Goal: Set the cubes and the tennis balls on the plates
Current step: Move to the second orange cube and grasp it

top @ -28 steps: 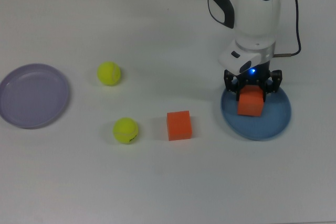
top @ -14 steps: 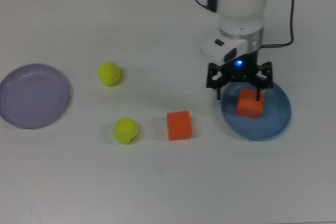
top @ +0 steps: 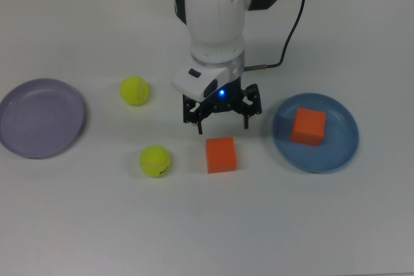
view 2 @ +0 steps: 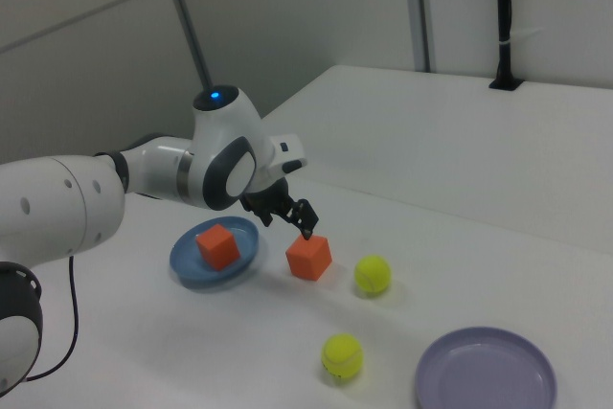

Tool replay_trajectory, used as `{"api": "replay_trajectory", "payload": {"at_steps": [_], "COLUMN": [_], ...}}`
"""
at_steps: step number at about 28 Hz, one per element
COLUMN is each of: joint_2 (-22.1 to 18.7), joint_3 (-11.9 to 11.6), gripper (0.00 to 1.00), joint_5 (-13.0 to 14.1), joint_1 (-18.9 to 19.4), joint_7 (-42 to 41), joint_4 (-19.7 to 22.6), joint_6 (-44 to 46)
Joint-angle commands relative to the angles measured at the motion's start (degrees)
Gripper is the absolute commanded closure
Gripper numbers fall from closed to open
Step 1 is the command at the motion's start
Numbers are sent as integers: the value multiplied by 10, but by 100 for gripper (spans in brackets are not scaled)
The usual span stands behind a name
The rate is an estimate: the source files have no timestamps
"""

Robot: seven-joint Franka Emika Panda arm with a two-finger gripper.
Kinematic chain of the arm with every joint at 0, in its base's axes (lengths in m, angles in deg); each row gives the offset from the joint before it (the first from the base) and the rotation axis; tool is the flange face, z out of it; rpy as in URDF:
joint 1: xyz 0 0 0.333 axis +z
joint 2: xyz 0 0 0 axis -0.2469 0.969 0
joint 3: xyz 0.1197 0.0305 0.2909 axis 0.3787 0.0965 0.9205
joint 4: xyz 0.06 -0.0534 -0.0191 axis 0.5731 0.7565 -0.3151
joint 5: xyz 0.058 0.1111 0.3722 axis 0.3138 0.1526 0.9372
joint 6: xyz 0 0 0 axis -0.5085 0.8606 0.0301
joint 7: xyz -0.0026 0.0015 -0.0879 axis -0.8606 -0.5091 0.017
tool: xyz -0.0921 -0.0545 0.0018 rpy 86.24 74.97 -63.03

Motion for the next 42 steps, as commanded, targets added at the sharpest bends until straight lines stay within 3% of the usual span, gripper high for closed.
{"api": "replay_trajectory", "payload": {"at_steps": [1,12,18,30,31,32,34,35,39,42], "joint_2": [4,53,89,106,106,106,105,105,92,55], "joint_3": [-18,-18,-18,-15,-15,-15,-15,-15,-14,-11], "gripper": [0,0,0,0,8,48,94,100,100,100], "joint_5": [18,12,11,5,6,7,8,12,10,17], "joint_1": [8,9,13,31,32,32,32,32,32,33], "joint_7": [-37,-37,-33,-25,-22,-17,-17,-17,-17,-4], "joint_4": [7,6,-26,-29,-29,-29,-29,-29,-27,-26], "joint_6": [9,0,-24,-107,-112,-113,-113,-113,-109,-69]}}
